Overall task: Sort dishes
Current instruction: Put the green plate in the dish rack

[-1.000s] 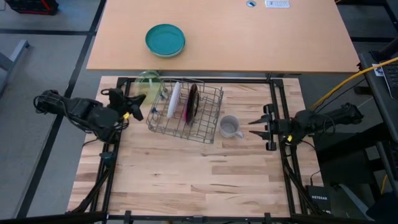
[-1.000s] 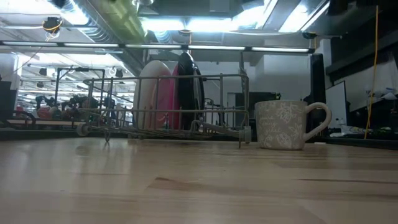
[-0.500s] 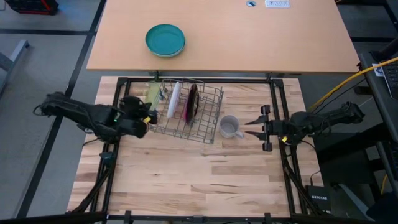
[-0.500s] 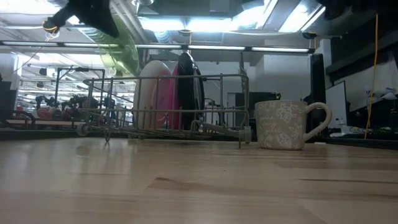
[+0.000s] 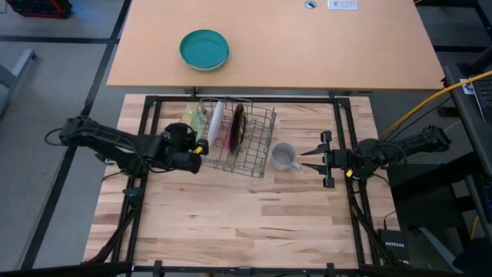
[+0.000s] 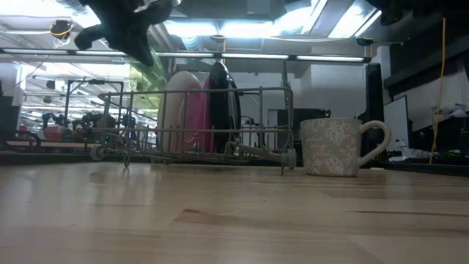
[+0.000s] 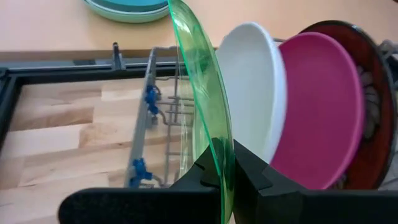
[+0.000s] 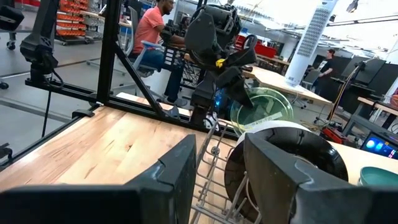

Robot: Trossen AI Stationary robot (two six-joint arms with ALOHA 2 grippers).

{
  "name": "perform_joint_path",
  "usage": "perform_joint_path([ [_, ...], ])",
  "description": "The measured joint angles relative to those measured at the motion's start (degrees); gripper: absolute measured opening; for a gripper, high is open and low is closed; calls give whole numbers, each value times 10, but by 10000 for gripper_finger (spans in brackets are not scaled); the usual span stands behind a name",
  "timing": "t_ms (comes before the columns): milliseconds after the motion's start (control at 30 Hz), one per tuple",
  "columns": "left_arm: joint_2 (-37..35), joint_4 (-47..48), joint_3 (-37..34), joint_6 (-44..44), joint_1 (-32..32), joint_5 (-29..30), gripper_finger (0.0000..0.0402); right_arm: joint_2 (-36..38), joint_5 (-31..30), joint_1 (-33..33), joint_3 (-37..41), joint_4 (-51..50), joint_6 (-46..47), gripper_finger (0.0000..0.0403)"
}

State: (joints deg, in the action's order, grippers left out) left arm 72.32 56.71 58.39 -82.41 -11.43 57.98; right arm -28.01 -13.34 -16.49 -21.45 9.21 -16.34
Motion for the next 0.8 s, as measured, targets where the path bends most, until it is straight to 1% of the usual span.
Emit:
perform_joint_path([
  [300,10,-83,0,77,34,-21,1,0,0,0,0,-4,0,138],
  [500,34,-91,0,77,45,-51,0,0,4,0,0,-9,0,138],
  [800,70,-92,0,79,46,-52,0,0,9,0,0,-22,0,138],
])
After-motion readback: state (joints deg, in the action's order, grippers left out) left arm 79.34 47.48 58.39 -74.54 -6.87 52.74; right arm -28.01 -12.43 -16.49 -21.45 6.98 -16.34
